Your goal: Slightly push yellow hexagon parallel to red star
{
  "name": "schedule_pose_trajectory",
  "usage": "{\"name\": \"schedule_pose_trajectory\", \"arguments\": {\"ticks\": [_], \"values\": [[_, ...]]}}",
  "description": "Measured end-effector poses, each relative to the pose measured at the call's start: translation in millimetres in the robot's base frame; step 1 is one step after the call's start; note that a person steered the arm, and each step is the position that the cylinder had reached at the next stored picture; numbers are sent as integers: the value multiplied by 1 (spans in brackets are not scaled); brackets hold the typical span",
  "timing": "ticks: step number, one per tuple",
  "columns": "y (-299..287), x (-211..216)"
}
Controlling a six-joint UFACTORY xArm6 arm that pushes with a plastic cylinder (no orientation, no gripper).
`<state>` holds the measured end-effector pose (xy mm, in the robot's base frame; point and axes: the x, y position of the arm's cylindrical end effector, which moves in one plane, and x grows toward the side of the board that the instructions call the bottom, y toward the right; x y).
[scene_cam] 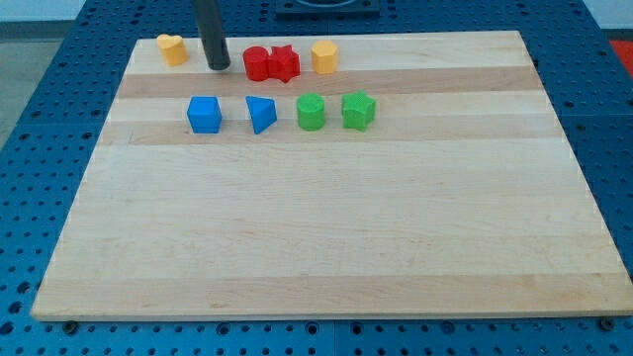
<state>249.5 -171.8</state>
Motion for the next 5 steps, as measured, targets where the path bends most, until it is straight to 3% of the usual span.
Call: {"name": "schedule_pose_trajectory", "arguments": {"ticks": [1, 2, 4, 5], "values": [[2, -24], [60, -48], [170, -55], [172, -43]]}}
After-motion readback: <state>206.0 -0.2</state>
